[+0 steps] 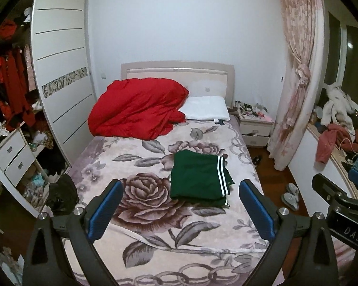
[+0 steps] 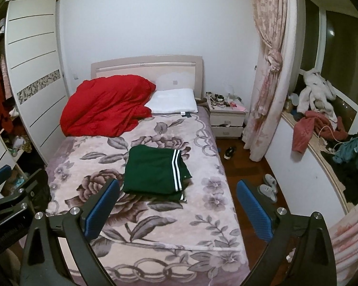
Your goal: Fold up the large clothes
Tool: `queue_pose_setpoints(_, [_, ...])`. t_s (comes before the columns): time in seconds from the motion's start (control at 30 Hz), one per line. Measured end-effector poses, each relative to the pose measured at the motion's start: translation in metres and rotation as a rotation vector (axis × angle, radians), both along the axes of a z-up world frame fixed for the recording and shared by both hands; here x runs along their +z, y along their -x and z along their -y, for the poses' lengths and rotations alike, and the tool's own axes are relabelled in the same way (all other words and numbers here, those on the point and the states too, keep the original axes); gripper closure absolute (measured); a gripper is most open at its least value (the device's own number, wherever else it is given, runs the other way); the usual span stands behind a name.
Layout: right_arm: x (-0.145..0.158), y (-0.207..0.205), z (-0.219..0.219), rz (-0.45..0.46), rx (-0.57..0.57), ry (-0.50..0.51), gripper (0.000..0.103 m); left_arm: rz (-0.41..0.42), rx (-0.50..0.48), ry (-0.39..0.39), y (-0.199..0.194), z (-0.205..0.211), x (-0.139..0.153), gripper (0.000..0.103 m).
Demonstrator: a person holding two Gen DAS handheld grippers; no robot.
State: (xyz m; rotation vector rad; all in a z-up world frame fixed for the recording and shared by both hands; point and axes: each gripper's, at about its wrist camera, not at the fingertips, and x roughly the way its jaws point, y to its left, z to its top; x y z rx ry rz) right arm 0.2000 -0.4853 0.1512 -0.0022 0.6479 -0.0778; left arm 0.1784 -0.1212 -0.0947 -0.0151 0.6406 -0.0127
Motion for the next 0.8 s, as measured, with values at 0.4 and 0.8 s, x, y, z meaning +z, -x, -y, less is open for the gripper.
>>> queue_pose_setpoints(0.4, [0.008,-0.002,0.002,0.018,0.019,0.015,0.001,0.021,0.022,0.000,0.009,0.000,0.002,0.003])
queue_pose_setpoints(0.8, [0.007,0.000,0.001,0.015,0.016,0.020,0.001,0.024,0.028,-0.013,0.012,0.002,0.003,0.003])
